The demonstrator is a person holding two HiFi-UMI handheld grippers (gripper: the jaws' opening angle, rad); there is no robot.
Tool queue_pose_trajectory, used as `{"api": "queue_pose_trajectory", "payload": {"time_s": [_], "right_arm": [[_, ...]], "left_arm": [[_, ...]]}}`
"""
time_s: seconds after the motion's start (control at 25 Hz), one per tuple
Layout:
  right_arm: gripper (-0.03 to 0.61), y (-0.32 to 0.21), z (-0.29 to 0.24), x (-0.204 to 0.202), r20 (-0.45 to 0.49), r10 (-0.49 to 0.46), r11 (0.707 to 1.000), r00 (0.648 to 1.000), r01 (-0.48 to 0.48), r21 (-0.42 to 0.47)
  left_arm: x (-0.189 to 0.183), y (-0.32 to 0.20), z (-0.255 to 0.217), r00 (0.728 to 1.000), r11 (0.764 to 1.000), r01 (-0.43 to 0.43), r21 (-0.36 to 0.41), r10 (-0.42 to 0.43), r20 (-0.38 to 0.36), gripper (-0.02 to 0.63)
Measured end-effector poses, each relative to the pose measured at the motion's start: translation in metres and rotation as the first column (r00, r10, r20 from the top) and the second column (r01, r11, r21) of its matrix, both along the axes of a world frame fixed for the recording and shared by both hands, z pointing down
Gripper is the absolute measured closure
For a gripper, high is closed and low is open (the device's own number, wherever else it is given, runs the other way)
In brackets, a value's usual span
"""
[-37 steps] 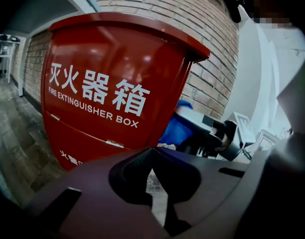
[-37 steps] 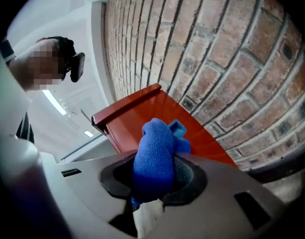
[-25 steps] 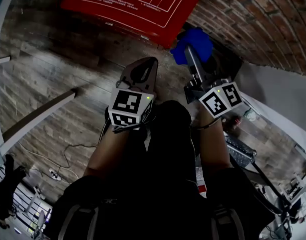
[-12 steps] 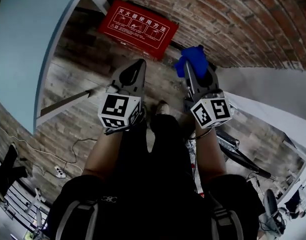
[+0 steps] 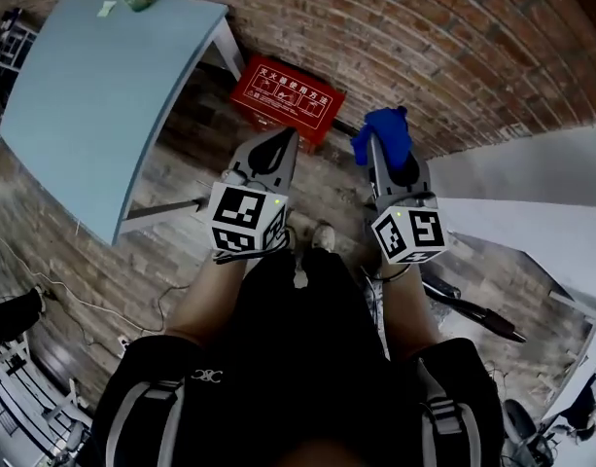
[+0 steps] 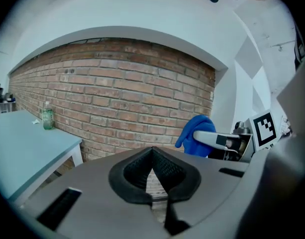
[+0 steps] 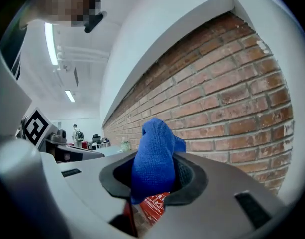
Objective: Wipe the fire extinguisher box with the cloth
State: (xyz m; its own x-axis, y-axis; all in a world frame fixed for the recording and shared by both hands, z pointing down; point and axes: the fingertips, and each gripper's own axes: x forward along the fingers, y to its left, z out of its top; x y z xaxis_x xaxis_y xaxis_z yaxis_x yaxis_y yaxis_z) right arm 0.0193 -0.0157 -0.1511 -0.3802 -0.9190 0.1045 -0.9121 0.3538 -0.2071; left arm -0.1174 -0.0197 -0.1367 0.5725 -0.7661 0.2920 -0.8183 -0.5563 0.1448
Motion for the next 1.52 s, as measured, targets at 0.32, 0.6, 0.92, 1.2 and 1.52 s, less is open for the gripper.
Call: {"api": "queue_pose_trajectory", "payload": {"time_s": [0.32,0.6,0.92,1.2,1.52], "right_arm": [[0.453,0.024,-0.081,0.011,0.014,0.045,0.995,0.999,-0.046,0.084],[0.453,0.035,-0.114,0.019,-0.001,0.026,0.991,1.000,-0.026,0.130],[0.453,0.038,-0.115,0.030,-0.009,0.037,0.991,0.999,-0.035,0.125],[0.453,0.034,-0.115,0.038,0.007,0.026,0.992,1.000,-0.026,0.125],[0.453,0.027,-0.114,0.033,-0.004,-0.001,0.993,1.000,0.002,0.119]], "left_arm": [[0.011,0.015,-0.057,0.999,1.000,-0.005,0.029,0.007,-0.047,0.606],[0.039,0.033,-0.095,0.998,0.997,-0.047,0.061,0.049,-0.031,0.606],[0.059,0.021,-0.100,0.997,0.995,-0.064,0.075,0.066,-0.028,0.606],[0.079,0.020,-0.099,0.995,0.992,-0.102,0.069,0.103,-0.012,0.606],[0.084,0.020,-0.099,0.995,0.992,-0.103,0.073,0.103,-0.005,0.606]]}}
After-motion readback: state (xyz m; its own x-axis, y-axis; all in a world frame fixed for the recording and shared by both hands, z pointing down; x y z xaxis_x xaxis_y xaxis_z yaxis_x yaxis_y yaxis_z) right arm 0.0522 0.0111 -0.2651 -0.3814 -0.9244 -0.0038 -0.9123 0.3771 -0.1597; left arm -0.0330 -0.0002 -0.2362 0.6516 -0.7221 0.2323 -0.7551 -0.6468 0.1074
